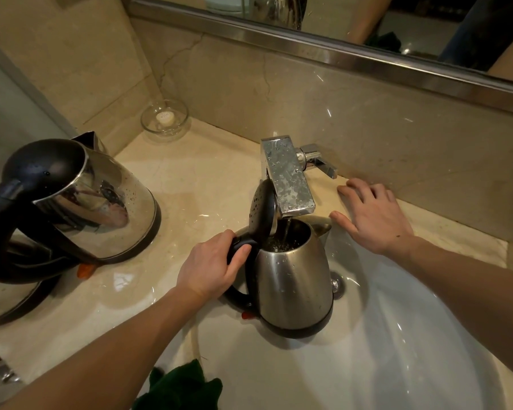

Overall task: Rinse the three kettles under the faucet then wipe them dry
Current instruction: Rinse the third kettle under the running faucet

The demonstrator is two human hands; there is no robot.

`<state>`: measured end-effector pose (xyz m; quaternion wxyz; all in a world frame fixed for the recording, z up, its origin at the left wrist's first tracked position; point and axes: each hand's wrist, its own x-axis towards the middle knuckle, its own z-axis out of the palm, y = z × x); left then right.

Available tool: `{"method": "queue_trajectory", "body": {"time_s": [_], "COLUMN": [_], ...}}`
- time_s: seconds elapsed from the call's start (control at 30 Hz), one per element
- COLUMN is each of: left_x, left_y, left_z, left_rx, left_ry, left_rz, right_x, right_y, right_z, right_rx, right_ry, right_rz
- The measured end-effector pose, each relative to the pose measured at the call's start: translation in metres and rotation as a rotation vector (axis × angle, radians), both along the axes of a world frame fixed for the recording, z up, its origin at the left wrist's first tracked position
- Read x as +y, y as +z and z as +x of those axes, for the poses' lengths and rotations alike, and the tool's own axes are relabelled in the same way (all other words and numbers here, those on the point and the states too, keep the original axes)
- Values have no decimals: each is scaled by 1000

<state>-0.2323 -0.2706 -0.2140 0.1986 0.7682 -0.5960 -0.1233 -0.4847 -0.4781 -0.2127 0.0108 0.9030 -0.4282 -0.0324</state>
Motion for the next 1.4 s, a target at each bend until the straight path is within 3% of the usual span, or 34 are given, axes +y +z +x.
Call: {"method": "queue_trajectory", "body": {"time_s": [1.4], "left_x": [0], "left_y": [4], "left_z": [-1], "left_rx": [-2], "left_ry": [5], "left_rz": [-6], "right_x": [0], "right_y": [1], "right_z": [0], "right_rx": [-8], "right_ry": [5], "right_rz": [-3]}}
